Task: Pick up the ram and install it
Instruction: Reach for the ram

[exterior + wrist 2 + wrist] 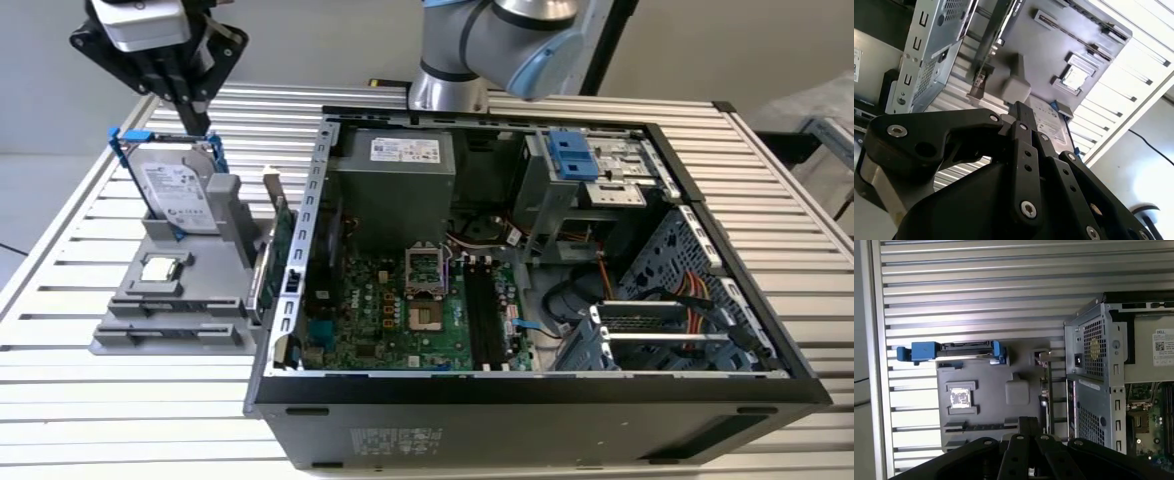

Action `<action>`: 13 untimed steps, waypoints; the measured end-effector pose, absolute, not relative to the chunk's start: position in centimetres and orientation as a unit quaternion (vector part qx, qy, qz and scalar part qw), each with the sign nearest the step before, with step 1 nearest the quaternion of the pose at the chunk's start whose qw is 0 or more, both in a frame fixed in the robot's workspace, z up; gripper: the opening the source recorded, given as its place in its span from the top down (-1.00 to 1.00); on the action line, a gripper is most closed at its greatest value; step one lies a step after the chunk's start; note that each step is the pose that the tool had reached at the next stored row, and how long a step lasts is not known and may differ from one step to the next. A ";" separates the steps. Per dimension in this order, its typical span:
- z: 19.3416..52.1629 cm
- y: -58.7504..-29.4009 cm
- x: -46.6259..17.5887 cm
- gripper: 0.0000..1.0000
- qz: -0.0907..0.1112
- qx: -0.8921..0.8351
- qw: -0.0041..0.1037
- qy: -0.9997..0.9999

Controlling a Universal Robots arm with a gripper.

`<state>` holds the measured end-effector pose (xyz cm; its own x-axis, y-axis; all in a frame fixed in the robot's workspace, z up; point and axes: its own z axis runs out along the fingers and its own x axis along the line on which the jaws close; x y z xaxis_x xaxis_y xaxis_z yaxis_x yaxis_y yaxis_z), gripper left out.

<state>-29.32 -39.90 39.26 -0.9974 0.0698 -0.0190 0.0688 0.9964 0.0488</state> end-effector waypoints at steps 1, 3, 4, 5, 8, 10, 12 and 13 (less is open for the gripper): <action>39.3 -39.9 -29.5 1.00 0.024 0.033 0.010 0.999; 39.3 -39.9 -29.9 1.00 0.024 0.029 0.010 0.999; 39.3 -39.9 -30.0 1.00 0.024 0.026 0.010 0.999; 39.3 -39.9 -30.1 1.00 0.024 0.023 0.010 0.999; 39.2 -39.9 -30.4 1.00 0.024 0.013 0.010 1.000; 39.2 -39.9 -30.6 1.00 0.024 0.006 0.010 1.000; 39.2 -39.9 -30.8 1.00 0.024 0.000 0.009 1.000; 39.2 -39.9 -30.9 1.00 0.024 -0.002 0.009 1.000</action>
